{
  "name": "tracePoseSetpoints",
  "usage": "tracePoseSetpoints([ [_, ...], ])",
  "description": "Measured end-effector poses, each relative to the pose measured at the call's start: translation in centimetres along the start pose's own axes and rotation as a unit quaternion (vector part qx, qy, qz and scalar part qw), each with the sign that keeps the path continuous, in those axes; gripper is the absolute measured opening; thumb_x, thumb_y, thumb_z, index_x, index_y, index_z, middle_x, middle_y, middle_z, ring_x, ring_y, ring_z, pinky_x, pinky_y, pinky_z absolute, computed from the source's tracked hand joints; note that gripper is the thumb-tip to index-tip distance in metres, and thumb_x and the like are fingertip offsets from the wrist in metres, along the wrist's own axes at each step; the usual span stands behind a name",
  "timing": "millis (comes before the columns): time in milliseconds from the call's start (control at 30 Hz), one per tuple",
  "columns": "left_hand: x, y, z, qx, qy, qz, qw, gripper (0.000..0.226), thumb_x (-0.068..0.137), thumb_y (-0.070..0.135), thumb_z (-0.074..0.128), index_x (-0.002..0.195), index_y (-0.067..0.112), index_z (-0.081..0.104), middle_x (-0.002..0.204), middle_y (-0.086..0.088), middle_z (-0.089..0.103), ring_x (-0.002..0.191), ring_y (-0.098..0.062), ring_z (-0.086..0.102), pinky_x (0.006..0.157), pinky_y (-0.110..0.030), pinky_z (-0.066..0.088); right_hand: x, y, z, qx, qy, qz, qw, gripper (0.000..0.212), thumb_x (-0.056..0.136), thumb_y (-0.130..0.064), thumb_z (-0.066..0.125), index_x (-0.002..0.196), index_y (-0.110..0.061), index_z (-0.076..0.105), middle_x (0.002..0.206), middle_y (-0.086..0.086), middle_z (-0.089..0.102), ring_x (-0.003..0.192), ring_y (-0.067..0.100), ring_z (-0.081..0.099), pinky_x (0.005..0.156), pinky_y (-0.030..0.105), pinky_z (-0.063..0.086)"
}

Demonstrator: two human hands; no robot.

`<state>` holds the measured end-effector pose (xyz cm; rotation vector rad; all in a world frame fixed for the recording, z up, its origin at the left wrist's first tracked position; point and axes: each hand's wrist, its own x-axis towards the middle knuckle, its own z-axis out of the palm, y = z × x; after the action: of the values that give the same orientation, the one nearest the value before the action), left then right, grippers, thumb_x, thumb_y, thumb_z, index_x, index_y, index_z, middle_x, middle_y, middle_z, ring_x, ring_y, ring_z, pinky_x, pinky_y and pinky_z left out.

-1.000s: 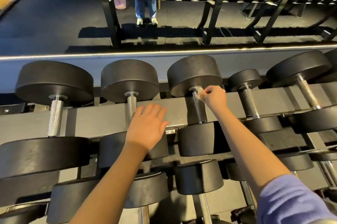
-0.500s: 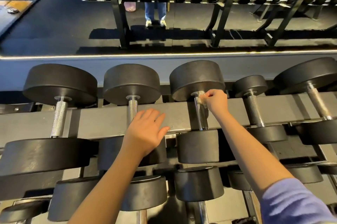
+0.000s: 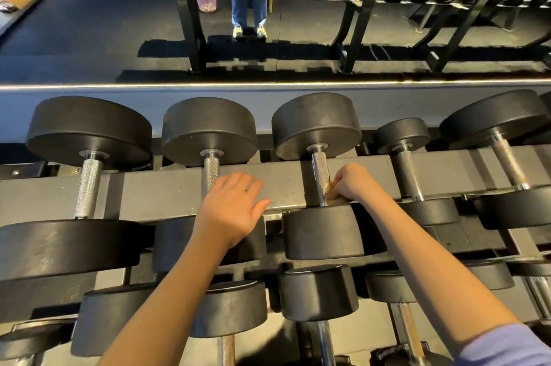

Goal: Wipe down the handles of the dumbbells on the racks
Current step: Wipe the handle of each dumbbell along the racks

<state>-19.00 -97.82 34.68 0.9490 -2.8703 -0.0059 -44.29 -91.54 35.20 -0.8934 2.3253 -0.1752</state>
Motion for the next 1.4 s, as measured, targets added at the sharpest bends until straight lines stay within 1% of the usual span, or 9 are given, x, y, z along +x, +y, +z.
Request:
tracePoseSetpoints([
  [100, 0.0, 0.0, 0.0, -0.004, -0.004, -0.003, 1.0, 0.055, 0.093, 0.046, 0.029, 0.114, 0.012, 0.066, 0.105, -0.003, 0.066, 0.1, -0.023, 0.062, 0.085, -0.037, 0.051, 0.1, -0.7, -0.2, 0.021, 0.039, -0.003, 0.999, 0.012, 0.076, -0.015, 0.077, 0.076, -0.008, 0.067, 0.086, 0.009, 0.065, 0.086, 0.02, 0.06, 0.073, 0.029, 0.047],
  [367, -0.4, -0.2, -0.1, -0.109, 0.02, -0.035, 0.993, 0.055, 0.094, 0.049, 0.029, 0.119, 0.013, 0.063, 0.112, -0.001, 0.064, 0.106, -0.02, 0.058, 0.091, -0.034, 0.047, 2.3, -2.6, -0.2, 0.172, 0.212, -0.051, 0.961, 0.012, 0.085, -0.013, 0.066, 0.08, -0.004, 0.072, 0.078, 0.01, 0.065, 0.08, 0.024, 0.064, 0.073, 0.034, 0.055],
  [500, -0.5, 0.0, -0.4, -0.138, 0.043, -0.056, 0.988, 0.055, 0.093, 0.05, 0.031, 0.119, 0.013, 0.063, 0.112, -0.001, 0.064, 0.105, -0.018, 0.058, 0.087, -0.031, 0.046, 2.3, -1.7, -0.1, 0.138, 0.176, -0.062, 0.973, 0.016, 0.084, -0.012, 0.064, 0.074, -0.002, 0.07, 0.074, 0.012, 0.063, 0.076, 0.023, 0.059, 0.064, 0.029, 0.044],
  [733, -0.3, 0.2, -0.4, -0.102, 0.022, -0.091, 0.99, 0.057, 0.092, 0.05, 0.029, 0.119, 0.014, 0.063, 0.113, -0.001, 0.065, 0.108, -0.021, 0.058, 0.088, -0.035, 0.048, 0.7, 0.4, 0.0, -0.022, 0.006, -0.063, 0.998, 0.009, 0.08, -0.013, 0.072, 0.084, -0.008, 0.065, 0.084, 0.008, 0.06, 0.084, 0.019, 0.055, 0.07, 0.027, 0.042],
  [867, -0.4, 0.1, -0.3, -0.096, 0.016, -0.103, 0.99, 0.063, 0.091, 0.054, 0.023, 0.123, 0.015, 0.061, 0.117, 0.0, 0.063, 0.112, -0.019, 0.056, 0.09, -0.035, 0.048, 1.3, -0.1, -0.1, 0.057, 0.069, -0.076, 0.993, 0.017, 0.078, -0.009, 0.072, 0.065, -0.012, 0.061, 0.075, 0.007, 0.06, 0.073, 0.018, 0.055, 0.057, 0.023, 0.042],
  [1067, -0.3, 0.2, 0.0, -0.088, 0.034, -0.096, 0.991, 0.058, 0.092, 0.052, 0.028, 0.117, 0.014, 0.064, 0.109, -0.002, 0.066, 0.105, -0.021, 0.06, 0.085, -0.036, 0.051, 2.7, -1.6, -0.1, 0.164, 0.201, -0.112, 0.959, 0.019, 0.083, -0.01, 0.058, 0.07, 0.001, 0.066, 0.064, 0.012, 0.057, 0.066, 0.023, 0.053, 0.054, 0.027, 0.036],
  [1200, -0.4, 0.1, 0.2, -0.061, 0.058, -0.077, 0.993, 0.054, 0.092, 0.05, 0.032, 0.112, 0.013, 0.067, 0.104, -0.001, 0.067, 0.099, -0.021, 0.062, 0.078, -0.033, 0.052, 2.8, -1.1, 0.2, 0.142, 0.178, -0.097, 0.969, 0.018, 0.084, -0.014, 0.063, 0.071, -0.001, 0.068, 0.072, 0.014, 0.062, 0.072, 0.025, 0.056, 0.062, 0.031, 0.046],
  [1333, 0.0, -0.1, -0.2, -0.081, -0.034, -0.071, 0.994, 0.073, 0.086, 0.057, 0.015, 0.125, 0.014, 0.059, 0.117, -0.003, 0.061, 0.111, -0.023, 0.054, 0.089, -0.037, 0.046, 1.5, 0.0, 0.5, 0.056, 0.093, -0.054, 0.993, 0.01, 0.081, -0.01, 0.065, 0.074, -0.006, 0.069, 0.081, 0.012, 0.066, 0.081, 0.025, 0.063, 0.073, 0.034, 0.054],
  [1400, 0.3, 0.0, -0.2, -0.052, -0.071, -0.056, 0.995, 0.064, 0.091, 0.053, 0.019, 0.131, 0.016, 0.053, 0.123, -0.002, 0.057, 0.116, -0.021, 0.05, 0.094, -0.036, 0.043, 0.2, 0.5, 0.4, 0.085, 0.077, -0.055, 0.992, 0.004, 0.08, -0.009, 0.07, 0.079, -0.006, 0.071, 0.085, 0.011, 0.068, 0.084, 0.023, 0.064, 0.076, 0.035, 0.055],
])
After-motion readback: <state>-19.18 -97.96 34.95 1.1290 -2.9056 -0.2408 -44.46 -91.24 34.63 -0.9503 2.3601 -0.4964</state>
